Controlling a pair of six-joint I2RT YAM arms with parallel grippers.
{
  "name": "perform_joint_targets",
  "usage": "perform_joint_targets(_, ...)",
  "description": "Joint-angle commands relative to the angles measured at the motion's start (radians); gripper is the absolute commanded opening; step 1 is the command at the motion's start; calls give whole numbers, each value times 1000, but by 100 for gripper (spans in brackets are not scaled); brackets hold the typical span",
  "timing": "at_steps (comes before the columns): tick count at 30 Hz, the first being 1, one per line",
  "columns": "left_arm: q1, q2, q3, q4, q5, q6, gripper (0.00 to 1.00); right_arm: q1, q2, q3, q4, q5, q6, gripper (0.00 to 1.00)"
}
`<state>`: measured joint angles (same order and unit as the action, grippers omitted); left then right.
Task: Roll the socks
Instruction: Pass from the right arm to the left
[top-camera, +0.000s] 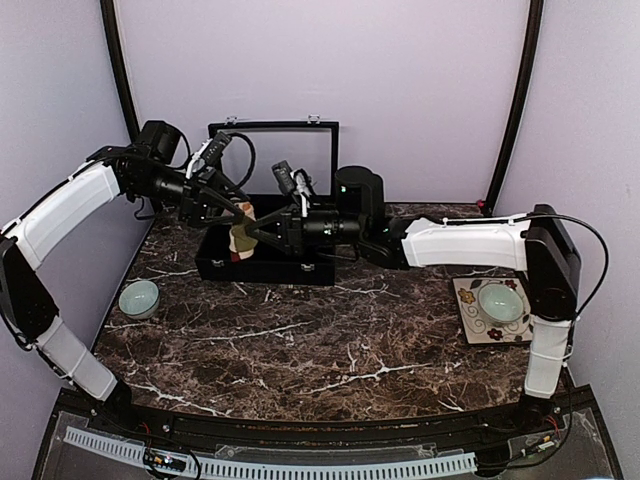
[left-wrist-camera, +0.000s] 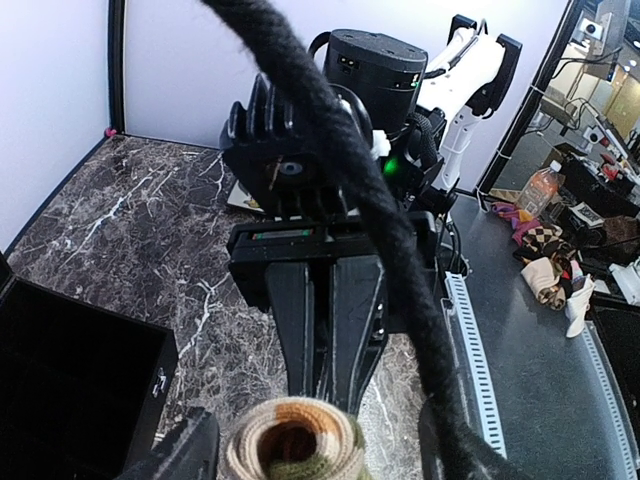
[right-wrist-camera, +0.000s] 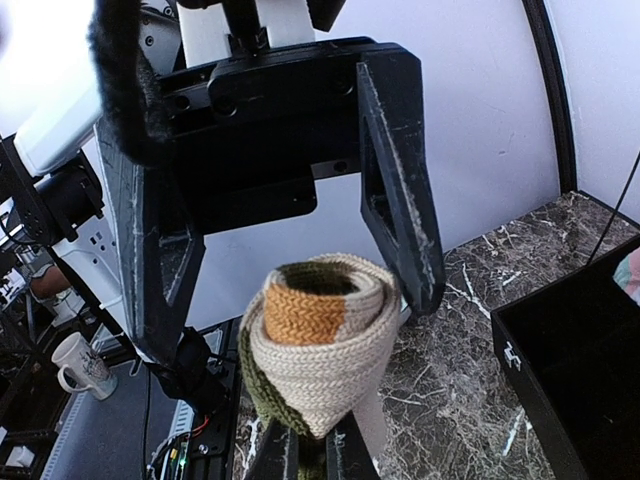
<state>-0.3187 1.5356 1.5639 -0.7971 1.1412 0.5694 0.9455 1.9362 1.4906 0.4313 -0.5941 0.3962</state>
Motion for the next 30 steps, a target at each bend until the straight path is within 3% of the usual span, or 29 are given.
perform_joint_targets(1,-23,-5,-11,2,7,8,64,9,22,46,15,-7,-14,0)
perform_joint_targets(4,-29,7,-11,-21,13,23,56,10,21,49,16,-9,-13,0)
perform_joint_targets(9,-29,42,17,-109,36,74,53,12,13,35,6,-10,-25,0)
perform_joint_targets(14,-30,51,31,-143,41,108,34,12,11,31,6,-10,-25,0)
perform_joint_targets(20,-31,69,54,-161,54,110,2,15,20,45,-9,-19,-33,0)
perform_joint_targets(24,-31,77,70,-166,67,104,0,19,26,54,-41,-12,-52,0)
perform_joint_targets(27,-31,73,76,-154,77,75,9,19,26,52,-49,-10,-55,0)
perform_joint_targets(30,-31,62,74,-150,62,77,10,19,24,52,-50,-9,-55,0)
